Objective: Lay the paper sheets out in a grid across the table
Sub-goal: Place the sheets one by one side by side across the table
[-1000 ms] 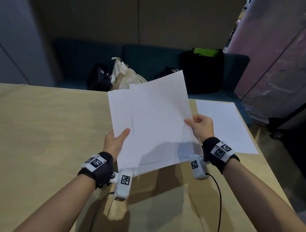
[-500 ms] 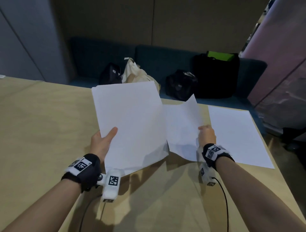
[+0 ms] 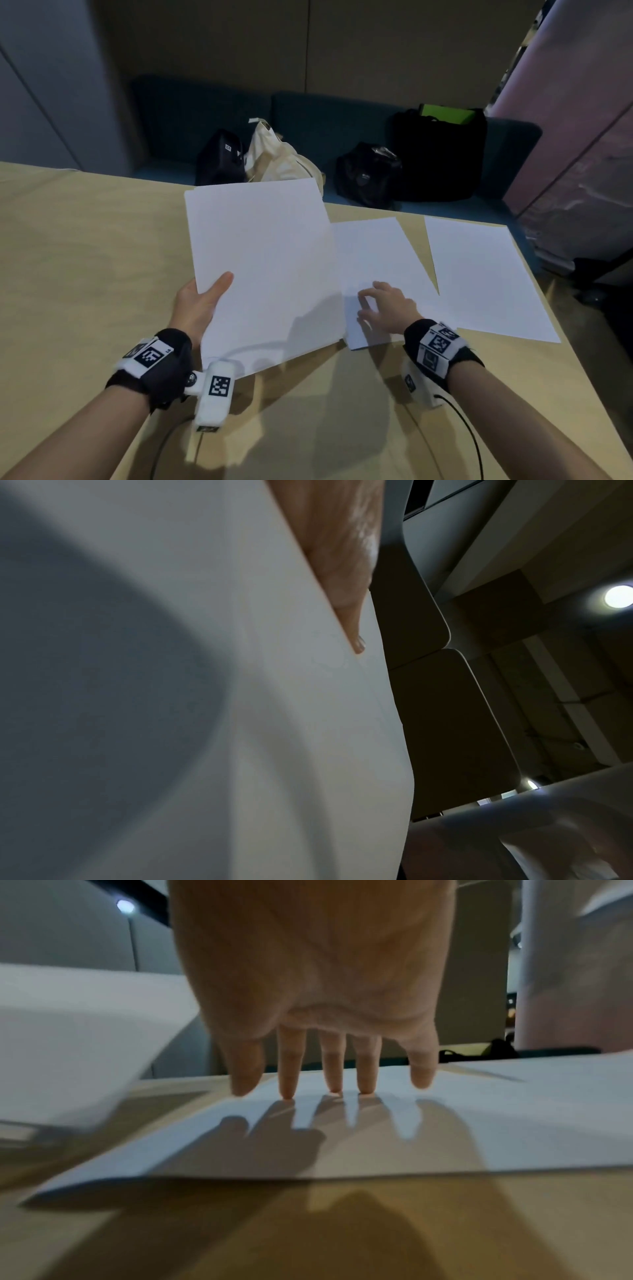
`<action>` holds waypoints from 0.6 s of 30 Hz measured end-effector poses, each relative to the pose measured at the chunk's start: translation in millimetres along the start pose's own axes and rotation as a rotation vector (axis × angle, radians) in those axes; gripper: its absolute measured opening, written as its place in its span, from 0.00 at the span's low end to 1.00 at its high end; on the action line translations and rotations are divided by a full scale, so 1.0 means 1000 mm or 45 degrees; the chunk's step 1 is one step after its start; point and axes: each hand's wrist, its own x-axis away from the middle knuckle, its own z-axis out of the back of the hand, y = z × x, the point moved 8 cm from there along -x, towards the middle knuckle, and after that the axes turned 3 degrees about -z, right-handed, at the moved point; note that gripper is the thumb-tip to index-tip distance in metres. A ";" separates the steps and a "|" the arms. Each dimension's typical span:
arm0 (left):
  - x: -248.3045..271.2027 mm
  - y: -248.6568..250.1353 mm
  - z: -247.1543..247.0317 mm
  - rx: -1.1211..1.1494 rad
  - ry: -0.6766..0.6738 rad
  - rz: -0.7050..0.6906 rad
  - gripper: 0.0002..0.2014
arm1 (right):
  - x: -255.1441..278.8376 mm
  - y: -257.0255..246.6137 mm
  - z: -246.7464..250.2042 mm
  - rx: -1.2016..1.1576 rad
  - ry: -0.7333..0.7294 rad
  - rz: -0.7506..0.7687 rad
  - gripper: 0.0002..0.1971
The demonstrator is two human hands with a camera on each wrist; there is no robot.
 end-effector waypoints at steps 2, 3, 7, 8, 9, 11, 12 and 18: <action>0.001 0.000 0.002 0.013 0.000 0.009 0.17 | 0.004 -0.003 -0.009 -0.020 -0.071 0.000 0.32; 0.001 0.001 0.003 0.017 -0.003 0.010 0.17 | 0.004 -0.005 -0.009 -0.007 -0.071 -0.002 0.34; 0.005 -0.002 0.003 0.030 -0.021 0.017 0.16 | -0.004 -0.013 -0.002 0.030 -0.022 -0.022 0.36; 0.006 -0.003 0.003 0.033 -0.023 0.019 0.16 | -0.007 -0.013 0.000 0.024 -0.009 -0.039 0.35; 0.007 -0.004 0.003 0.035 -0.024 0.018 0.16 | -0.012 -0.013 0.001 0.013 0.001 -0.057 0.35; 0.009 -0.006 0.003 0.048 -0.029 0.021 0.14 | -0.018 -0.013 0.003 -0.015 0.007 -0.081 0.35; 0.009 -0.007 0.004 0.057 -0.032 0.022 0.14 | -0.019 -0.014 0.004 -0.032 0.014 -0.084 0.35; 0.009 -0.009 0.006 0.060 -0.041 0.020 0.13 | -0.013 -0.008 0.008 -0.135 0.135 -0.112 0.33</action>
